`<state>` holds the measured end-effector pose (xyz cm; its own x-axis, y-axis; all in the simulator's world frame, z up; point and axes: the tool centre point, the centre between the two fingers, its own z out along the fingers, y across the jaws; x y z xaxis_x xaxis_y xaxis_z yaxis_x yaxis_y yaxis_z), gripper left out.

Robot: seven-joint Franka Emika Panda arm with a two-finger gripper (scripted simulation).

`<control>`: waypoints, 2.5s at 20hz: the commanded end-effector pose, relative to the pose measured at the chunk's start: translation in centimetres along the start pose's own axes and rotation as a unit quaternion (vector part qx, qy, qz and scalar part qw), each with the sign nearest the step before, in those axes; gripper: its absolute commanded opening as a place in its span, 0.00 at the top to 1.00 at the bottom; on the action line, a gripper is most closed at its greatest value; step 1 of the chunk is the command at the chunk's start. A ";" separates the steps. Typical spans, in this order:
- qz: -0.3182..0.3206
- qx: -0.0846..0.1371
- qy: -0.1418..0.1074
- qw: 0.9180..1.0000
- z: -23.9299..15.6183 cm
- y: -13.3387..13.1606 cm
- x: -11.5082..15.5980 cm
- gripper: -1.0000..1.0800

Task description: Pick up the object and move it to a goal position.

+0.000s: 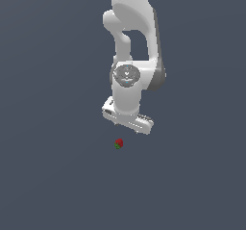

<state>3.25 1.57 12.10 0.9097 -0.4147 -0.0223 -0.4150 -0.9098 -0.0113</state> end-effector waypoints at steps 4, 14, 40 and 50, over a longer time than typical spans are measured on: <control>0.086 0.000 0.002 0.996 1.3 0.4 1.4 0.04; 0.229 -0.001 0.007 0.974 3.4 1.3 3.6 0.04; 0.311 -0.002 0.012 0.950 8.2 1.9 4.8 0.04; 0.312 -0.002 0.012 0.950 9.7 1.9 5.0 1.00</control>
<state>6.78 -2.02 2.26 0.4875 -0.8731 -0.0006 -0.8731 -0.4875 0.0005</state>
